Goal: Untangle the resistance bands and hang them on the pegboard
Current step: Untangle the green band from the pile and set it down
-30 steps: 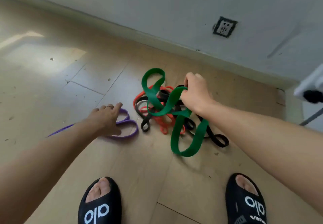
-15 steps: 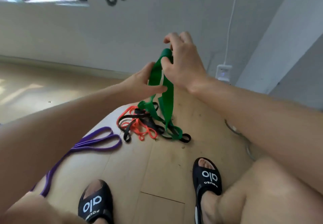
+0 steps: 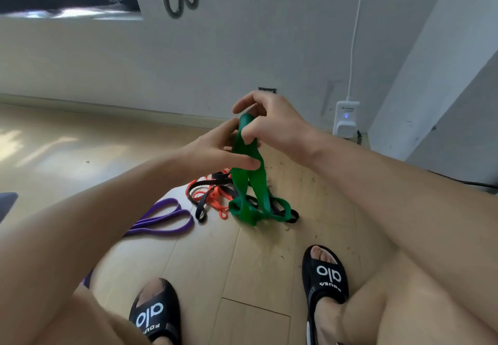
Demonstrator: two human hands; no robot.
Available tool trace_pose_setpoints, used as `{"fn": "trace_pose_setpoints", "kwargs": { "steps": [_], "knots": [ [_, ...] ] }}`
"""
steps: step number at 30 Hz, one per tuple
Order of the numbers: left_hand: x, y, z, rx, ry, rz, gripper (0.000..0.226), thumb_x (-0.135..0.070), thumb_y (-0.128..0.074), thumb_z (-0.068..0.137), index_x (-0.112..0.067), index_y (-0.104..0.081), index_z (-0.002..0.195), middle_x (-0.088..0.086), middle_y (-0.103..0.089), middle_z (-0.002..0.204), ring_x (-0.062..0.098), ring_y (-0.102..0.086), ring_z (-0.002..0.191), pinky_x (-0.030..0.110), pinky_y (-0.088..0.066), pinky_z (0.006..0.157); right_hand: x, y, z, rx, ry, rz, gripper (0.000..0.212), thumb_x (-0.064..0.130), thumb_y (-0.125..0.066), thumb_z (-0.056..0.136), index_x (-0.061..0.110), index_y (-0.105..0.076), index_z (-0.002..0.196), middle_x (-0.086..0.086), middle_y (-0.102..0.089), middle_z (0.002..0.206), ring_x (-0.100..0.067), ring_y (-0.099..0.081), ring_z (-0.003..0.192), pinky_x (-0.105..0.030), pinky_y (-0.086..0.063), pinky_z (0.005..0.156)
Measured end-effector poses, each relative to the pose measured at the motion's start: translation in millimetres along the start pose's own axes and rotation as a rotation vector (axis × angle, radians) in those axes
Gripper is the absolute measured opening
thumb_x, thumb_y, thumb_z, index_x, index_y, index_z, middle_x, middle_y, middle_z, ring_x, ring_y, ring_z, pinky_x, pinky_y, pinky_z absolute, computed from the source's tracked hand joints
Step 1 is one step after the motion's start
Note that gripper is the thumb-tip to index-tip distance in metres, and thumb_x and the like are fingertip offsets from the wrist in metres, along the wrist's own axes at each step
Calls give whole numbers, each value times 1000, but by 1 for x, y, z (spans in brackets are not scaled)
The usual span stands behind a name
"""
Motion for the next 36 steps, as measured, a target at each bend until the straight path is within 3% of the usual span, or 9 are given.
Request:
{"fn": "trace_pose_setpoints", "kwargs": {
  "steps": [5, 10, 14, 17, 20, 24, 28, 32, 36],
  "knots": [
    [-11, -2, 3, -105, -59, 43, 38, -7, -67, 95, -17, -54, 129, -20, -70, 88, 4, -70, 91, 27, -58, 83, 3, -10, 1, 65, -37, 255, 30, 11, -72, 86, 16, -63, 113, -9, -67, 104, -22, -71, 95, -32, -61, 80],
    [-7, -1, 0, -139, 8, 129, 67, -40, -59, 78, -34, -41, 142, -1, -65, 109, 22, -66, 109, 50, -54, 99, -3, 6, 3, -78, -53, 276, 24, 11, -75, 87, 12, -65, 109, -7, -68, 101, -18, -72, 89, -22, -57, 69],
    [-6, 8, 1, -134, 19, 167, 52, -46, -55, 73, -46, -49, 125, 2, -67, 108, 25, -65, 106, 55, -52, 99, -8, 14, 3, -132, -69, 260, 26, 16, -77, 86, 12, -65, 109, -9, -70, 105, -21, -71, 93, -23, -55, 69],
    [-6, 14, 1, -154, 29, 154, 32, -36, -58, 78, -39, -58, 109, 3, -70, 105, 24, -67, 104, 53, -53, 100, -6, 17, 1, -153, -58, 205, 29, 19, -79, 84, 14, -65, 109, -4, -68, 105, -16, -66, 98, -25, -51, 76],
    [-6, 14, 3, -153, 34, 113, 23, -17, -53, 95, -22, -60, 116, 6, -69, 106, 22, -65, 106, 46, -52, 103, -4, 15, 3, -160, -58, 205, 31, 19, -79, 83, 15, -63, 109, -4, -67, 105, -16, -66, 97, -31, -55, 82],
    [-10, 8, 6, -85, 38, 105, 17, -22, -45, 107, -29, -58, 116, -5, -62, 104, 6, -59, 96, 26, -45, 86, -5, 13, 7, -182, -83, 310, 32, 16, -79, 83, 17, -58, 107, -7, -66, 103, -23, -66, 89, -35, -56, 70],
    [-14, 9, 7, -120, 19, 179, 16, -25, -55, 101, -23, -62, 116, 7, -67, 110, 17, -63, 103, 42, -51, 95, -4, 13, 9, -191, -78, 305, 35, 20, -80, 84, 19, -57, 111, -4, -64, 104, -20, -67, 96, -37, -58, 77],
    [-15, 15, 6, -158, -10, 134, 12, -18, -54, 97, -19, -65, 103, -1, -66, 97, 8, -58, 82, 28, -44, 75, 0, 9, 9, -186, -73, 298, 39, 25, -81, 84, 18, -57, 114, -3, -64, 106, -21, -67, 102, -36, -59, 80],
    [-12, 17, 5, -197, 13, 72, 17, -6, -47, 99, -16, -56, 88, 5, -49, 84, 19, -44, 76, 33, -40, 73, 4, -2, 9, -119, -83, 299, 47, 25, -84, 81, 17, -57, 118, -7, -63, 110, -22, -67, 103, -37, -59, 86]
  ]
}}
Point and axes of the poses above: each hand's wrist, its own z-axis towards the middle knuckle, its own y-axis out of the back of the hand, x = y × z, the point moved 9 cm from there along z, towards the middle knuckle
